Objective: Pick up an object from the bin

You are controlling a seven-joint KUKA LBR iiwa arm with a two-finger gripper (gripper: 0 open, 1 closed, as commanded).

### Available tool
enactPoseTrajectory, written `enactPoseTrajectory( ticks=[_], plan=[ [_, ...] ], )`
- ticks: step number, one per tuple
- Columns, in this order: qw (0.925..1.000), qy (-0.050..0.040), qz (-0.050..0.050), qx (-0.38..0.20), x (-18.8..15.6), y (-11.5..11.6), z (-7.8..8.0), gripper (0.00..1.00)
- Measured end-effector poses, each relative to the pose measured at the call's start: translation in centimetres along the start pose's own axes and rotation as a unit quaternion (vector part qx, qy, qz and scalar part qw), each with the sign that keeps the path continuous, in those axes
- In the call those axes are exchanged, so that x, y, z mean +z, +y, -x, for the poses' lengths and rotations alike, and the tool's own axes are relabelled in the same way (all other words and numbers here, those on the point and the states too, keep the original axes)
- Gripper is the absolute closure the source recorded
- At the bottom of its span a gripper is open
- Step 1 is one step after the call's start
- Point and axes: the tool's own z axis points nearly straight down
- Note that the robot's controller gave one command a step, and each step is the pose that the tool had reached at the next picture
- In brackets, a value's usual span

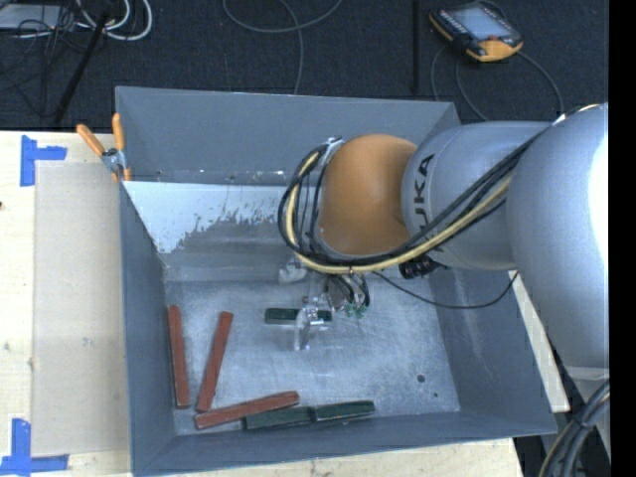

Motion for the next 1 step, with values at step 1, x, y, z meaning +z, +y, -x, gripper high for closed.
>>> enactPoseTrajectory(
  ticks=[1],
  plan=[
    [1.0000,0.0030,0.000,0.001,-0.86,-0.63,-0.54,0.00]
  ],
)
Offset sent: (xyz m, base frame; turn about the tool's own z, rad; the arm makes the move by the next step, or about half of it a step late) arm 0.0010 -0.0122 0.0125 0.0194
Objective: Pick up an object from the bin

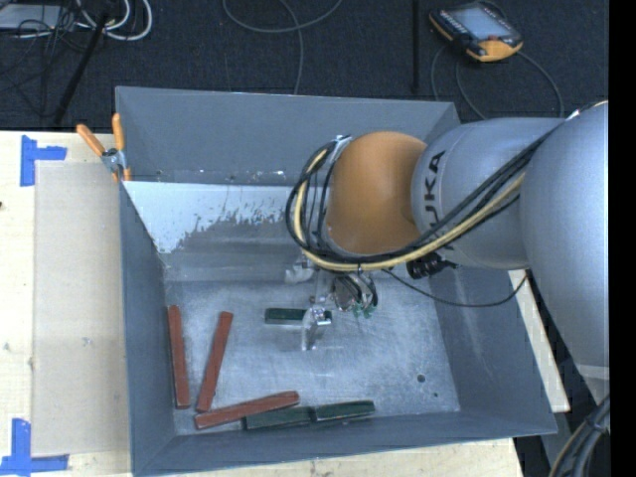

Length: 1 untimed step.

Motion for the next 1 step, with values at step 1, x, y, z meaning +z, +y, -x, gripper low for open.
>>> enactPoseTrajectory(
  ticks=[1],
  plan=[
    [1.0000,-0.0028,0.000,0.001,-4.41,0.00,0.20,0.00]
  ],
)
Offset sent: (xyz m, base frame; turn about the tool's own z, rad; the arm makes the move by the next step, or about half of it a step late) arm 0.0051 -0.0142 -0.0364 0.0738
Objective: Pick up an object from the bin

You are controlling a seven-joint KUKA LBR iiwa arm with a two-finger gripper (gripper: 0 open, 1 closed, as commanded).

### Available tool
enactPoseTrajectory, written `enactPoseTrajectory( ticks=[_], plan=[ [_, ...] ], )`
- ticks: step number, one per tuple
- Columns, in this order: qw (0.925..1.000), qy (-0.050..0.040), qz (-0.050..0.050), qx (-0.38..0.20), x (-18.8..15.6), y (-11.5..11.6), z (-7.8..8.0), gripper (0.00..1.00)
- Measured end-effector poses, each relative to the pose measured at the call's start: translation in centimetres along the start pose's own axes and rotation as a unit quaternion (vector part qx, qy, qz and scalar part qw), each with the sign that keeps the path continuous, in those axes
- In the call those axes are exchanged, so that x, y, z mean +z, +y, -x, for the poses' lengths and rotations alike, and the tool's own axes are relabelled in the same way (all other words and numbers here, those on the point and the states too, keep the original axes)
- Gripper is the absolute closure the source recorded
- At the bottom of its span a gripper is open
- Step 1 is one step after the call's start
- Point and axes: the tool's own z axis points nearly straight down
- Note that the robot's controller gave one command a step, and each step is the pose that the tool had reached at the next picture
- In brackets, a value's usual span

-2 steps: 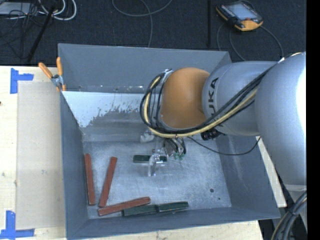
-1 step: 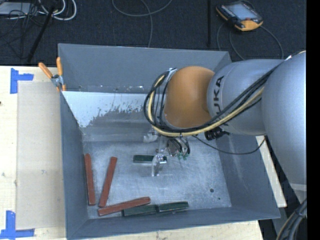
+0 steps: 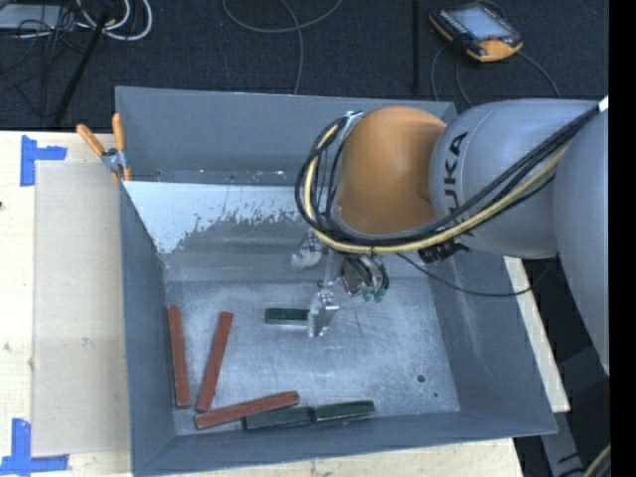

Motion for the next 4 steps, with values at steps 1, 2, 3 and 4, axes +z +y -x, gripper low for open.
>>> enactPoseTrajectory(
  ticks=[1,2,3,4],
  plan=[
    [0.9996,-0.0017,0.000,0.027,6.0,-1.0,0.3,0.00],
    [0.9997,-0.0096,0.000,0.021,7.4,-0.5,1.0,1.00],
    [0.9997,-0.0095,0.000,0.021,7.4,-0.6,1.0,1.00],
    [0.9998,-0.0054,0.000,0.021,7.1,-0.6,0.9,1.00]
  ],
)
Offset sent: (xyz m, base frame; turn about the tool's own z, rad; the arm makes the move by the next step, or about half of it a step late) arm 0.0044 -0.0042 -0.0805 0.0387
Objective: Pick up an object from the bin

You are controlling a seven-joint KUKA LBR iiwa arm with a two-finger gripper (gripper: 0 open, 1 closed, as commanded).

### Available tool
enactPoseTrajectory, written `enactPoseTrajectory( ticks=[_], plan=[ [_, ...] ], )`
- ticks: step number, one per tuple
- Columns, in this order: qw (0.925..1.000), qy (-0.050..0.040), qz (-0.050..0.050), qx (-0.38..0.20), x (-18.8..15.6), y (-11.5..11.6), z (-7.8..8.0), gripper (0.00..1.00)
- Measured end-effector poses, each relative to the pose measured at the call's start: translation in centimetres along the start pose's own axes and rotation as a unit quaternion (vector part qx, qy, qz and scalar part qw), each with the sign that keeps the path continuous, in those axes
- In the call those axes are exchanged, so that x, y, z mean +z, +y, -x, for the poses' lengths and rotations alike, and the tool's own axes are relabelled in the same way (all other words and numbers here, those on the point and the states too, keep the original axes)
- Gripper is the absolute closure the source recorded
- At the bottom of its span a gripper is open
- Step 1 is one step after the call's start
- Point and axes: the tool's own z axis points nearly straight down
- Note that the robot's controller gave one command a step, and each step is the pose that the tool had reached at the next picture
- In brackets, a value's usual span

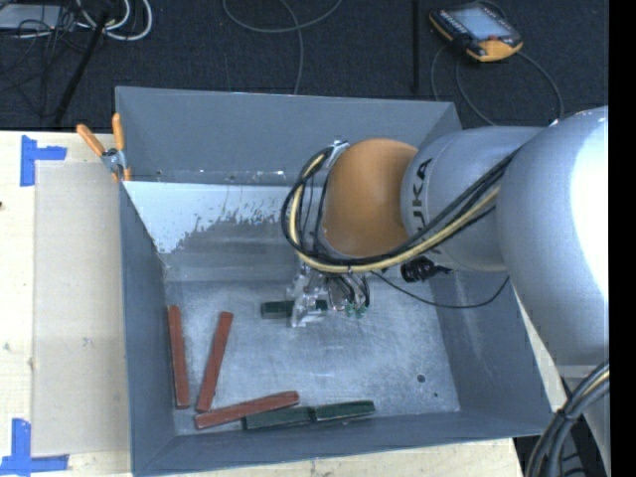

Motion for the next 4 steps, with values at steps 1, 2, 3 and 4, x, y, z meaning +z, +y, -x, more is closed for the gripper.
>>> enactPoseTrajectory(
  ticks=[1,2,3,4],
  plan=[
    [1.0000,0.0090,-0.001,0.000,-1.3,0.0,-0.4,1.00],
    [1.0000,0.0068,0.000,0.000,-3.1,0.0,-0.2,1.00],
    [1.0000,0.0042,0.000,0.001,-4.0,0.0,-0.1,1.00],
    [1.0000,0.0051,0.000,0.001,-4.2,0.0,-0.1,1.00]
  ],
)
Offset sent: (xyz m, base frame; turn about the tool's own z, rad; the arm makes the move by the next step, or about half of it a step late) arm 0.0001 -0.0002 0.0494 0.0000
